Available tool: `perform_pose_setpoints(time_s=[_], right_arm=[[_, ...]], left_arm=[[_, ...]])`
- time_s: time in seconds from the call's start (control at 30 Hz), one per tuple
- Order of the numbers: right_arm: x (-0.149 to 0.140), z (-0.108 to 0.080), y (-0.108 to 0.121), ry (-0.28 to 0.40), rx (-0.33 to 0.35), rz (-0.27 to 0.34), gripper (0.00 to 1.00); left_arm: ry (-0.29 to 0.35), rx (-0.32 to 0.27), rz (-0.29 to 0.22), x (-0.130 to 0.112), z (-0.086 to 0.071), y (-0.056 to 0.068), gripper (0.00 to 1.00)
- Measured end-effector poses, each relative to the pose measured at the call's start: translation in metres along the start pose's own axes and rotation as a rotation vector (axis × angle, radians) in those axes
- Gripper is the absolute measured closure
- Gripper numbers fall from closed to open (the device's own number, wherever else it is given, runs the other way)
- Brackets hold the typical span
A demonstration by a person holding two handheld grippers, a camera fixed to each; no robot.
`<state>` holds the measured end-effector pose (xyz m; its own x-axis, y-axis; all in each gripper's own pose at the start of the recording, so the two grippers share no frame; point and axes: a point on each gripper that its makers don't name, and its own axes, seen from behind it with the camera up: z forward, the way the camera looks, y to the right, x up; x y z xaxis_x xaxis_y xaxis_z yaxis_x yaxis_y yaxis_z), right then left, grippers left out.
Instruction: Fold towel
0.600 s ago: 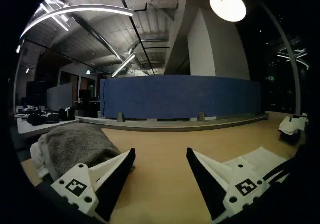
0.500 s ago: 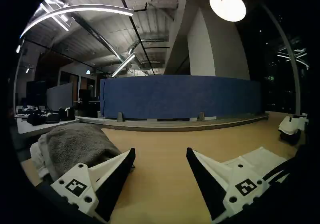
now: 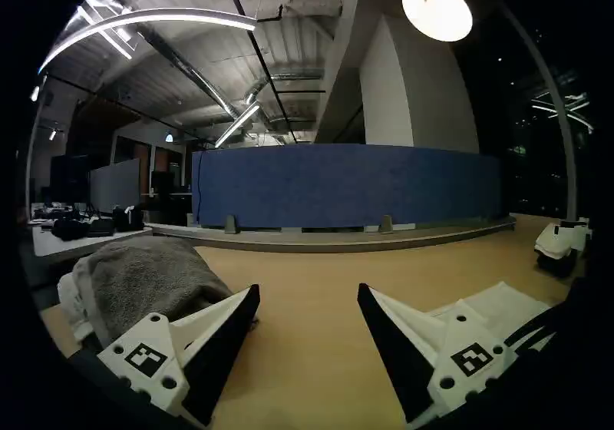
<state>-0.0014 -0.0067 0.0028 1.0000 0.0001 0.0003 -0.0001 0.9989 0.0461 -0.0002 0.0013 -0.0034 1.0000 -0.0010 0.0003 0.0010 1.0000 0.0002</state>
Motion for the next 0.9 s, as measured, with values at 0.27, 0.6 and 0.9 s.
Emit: perform_pose_setpoints(time_s=[0.27,0.6,0.9], right_arm=[[0.001,-0.001,0.000,0.000,0.000,-0.001,0.00],[0.003,0.000,-0.001,0.000,-0.002,-0.002,0.00],[0.027,-0.008,0.004,-0.003,-0.027,-0.045,0.00]], left_arm=[[0.000,0.000,0.000,0.000,0.000,0.000,0.05],[0.000,0.004,0.000,0.000,0.002,0.000,0.05],[-0.005,0.007,0.010,0.019,-0.001,-0.001,0.05]])
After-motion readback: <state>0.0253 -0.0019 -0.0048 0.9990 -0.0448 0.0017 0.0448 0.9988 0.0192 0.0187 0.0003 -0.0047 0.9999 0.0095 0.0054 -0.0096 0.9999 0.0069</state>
